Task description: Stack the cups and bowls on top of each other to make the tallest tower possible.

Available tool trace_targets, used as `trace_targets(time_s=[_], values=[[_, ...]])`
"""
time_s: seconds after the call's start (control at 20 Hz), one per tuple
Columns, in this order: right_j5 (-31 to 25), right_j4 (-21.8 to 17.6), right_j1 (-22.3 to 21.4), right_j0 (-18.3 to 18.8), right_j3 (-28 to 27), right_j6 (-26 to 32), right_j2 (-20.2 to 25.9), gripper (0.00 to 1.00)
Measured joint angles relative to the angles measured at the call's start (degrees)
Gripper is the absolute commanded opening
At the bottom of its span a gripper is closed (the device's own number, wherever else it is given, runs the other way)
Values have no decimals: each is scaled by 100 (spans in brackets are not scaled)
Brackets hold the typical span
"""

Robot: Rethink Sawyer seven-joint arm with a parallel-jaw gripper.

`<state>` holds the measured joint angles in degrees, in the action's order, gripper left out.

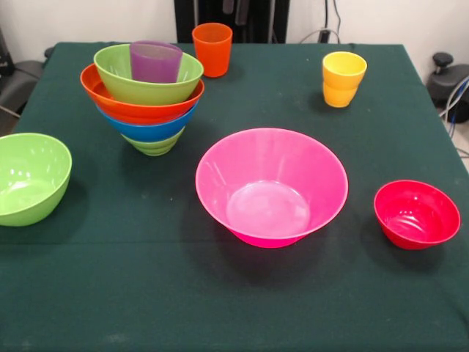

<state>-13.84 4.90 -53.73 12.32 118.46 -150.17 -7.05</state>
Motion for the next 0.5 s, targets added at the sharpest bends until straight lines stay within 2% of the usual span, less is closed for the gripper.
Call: trace_targets(time_s=[0.5], values=[[0,1,123,1,0,0,6,100]])
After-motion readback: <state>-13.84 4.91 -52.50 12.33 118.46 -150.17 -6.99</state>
